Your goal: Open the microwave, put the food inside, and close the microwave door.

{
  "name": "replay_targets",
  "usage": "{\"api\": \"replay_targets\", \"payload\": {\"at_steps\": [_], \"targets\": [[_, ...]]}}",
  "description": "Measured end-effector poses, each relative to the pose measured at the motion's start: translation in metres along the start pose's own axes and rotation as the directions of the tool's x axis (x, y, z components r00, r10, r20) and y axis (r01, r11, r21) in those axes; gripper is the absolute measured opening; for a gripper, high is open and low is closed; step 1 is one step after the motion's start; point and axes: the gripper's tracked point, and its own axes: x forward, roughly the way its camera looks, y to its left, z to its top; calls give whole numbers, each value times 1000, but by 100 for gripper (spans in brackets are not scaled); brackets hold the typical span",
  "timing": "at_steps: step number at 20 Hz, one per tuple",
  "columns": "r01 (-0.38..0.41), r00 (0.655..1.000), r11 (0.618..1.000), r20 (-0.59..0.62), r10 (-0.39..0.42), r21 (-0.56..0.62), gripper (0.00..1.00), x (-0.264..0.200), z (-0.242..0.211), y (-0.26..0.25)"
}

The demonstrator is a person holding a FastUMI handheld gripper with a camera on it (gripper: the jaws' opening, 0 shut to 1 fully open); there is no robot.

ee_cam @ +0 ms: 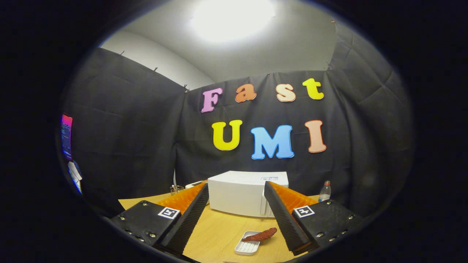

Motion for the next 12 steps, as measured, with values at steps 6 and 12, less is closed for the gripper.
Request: {"api": "replay_targets", "payload": {"at_steps": [6,12], "targets": [[-12,1000,1000,-10,12,-1,98,1,-3,6],[-9,1000,1000,-7,9,-2,98,1,-3,7]]}}
